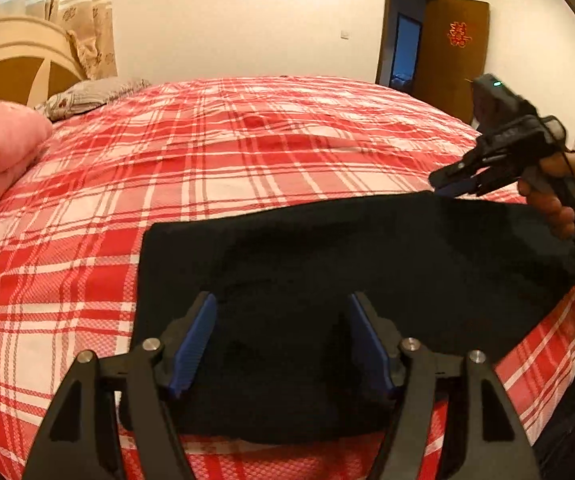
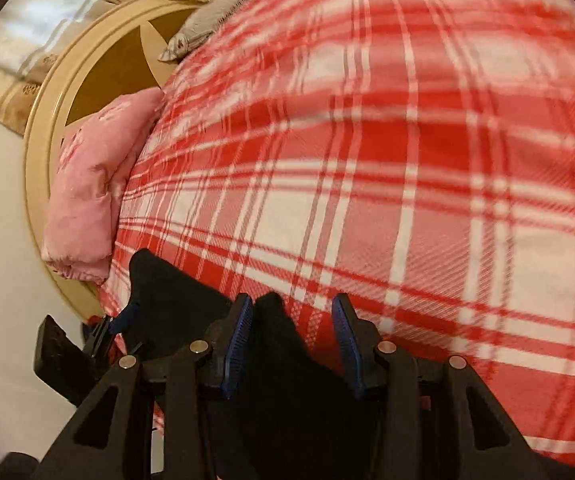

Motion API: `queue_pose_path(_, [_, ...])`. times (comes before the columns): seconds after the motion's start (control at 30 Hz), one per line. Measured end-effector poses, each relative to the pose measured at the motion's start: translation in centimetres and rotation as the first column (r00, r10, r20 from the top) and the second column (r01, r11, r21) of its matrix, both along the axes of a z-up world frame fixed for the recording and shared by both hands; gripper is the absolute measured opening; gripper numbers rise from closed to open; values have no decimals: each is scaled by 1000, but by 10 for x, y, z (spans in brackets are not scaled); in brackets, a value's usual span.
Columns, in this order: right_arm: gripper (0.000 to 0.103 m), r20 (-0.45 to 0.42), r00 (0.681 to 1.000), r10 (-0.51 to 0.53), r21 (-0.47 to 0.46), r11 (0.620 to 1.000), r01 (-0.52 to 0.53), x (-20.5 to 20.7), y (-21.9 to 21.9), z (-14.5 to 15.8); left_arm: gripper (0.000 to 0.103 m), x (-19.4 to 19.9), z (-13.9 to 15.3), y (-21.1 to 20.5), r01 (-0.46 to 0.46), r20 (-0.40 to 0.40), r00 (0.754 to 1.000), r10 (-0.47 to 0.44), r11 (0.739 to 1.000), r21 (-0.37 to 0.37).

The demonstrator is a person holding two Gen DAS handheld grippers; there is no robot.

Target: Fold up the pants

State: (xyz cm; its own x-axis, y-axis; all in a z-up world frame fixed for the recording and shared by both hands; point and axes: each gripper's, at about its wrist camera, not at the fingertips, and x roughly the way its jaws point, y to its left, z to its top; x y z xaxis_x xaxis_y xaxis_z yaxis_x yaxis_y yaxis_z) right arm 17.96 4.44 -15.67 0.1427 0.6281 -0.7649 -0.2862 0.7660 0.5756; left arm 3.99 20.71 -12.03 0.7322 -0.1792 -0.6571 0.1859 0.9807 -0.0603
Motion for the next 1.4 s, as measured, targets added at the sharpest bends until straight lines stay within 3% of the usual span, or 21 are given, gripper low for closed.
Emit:
queue_pose_path(0.03, [42, -13, 1000, 12, 25, 1000, -12, 0, 2, -2, 71, -1, -1, 0, -1, 8, 1000, 1, 1000, 12])
queue_pose_path(0.1, [21, -43, 998, 43, 72, 997, -40, -2, 7, -4, 71, -2, -2, 1, -1, 19, 1000, 1, 1000, 13])
queue_pose_path(0.17, [6, -30, 999, 43, 57, 998, -41, -2, 13, -3, 71, 1, -3, 2, -11, 27, 1000, 11, 1000, 17])
queue_pose_path(0.4, [5, 64, 998, -4, 86, 996, -2, 9, 19, 22, 74, 8, -5, 6, -18, 31, 999, 17, 999, 28])
queue_pose_path(0.53, [5, 31, 1000, 6, 3, 1000, -6, 10, 20, -7, 75, 9, -6, 5, -25, 34, 999, 24, 999, 40])
queue_pose_path(0.63, [7, 32, 999, 12, 42, 999, -14, 7, 13, -10, 75, 6, -1, 0, -30, 22, 999, 29, 997, 65])
queue_pose_path(0.67, [16, 31, 1000, 6, 31, 1000, -7, 5, 11, -7, 75, 2, 4, -2, -25, 20, 1000, 24, 998, 55])
queue_pose_path(0.7, [34, 37, 999, -1, -6, 1000, 1, 1, 9, -3, 75, -1, 7, -4, -16, 26, 1000, 14, 999, 46])
queue_pose_path(0.77, [48, 77, 997, 0, -44, 999, 4, -13, 1, 8, 75, -9, 17, -15, 26, 47, 999, -28, 999, 41])
queue_pose_path(0.93, [48, 130, 991, -17, -76, 997, 27, -49, -42, 38, 75, -18, 31, -73, 205, 60, 975, -212, 973, 105])
queue_pose_path(1.07, [48, 173, 975, -143, -43, 987, 152, -87, -116, 66, 64, -16, 34, -116, 335, 47, 939, -340, 938, 89])
queue_pose_path(1.17, [48, 223, 935, -277, -39, 956, 292, -122, -182, 86, 63, -15, 31, -149, 421, 29, 905, -424, 903, 83])
queue_pose_path(1.23, [48, 250, 891, -379, -24, 917, 397, -147, -229, 96, 62, -17, 30, -168, 477, 16, 877, -480, 875, 86])
queue_pose_path(1.4, [48, 282, 752, -596, 37, 790, 612, -204, -325, 112, 62, -25, 24, -209, 586, -13, 808, -589, 802, 116])
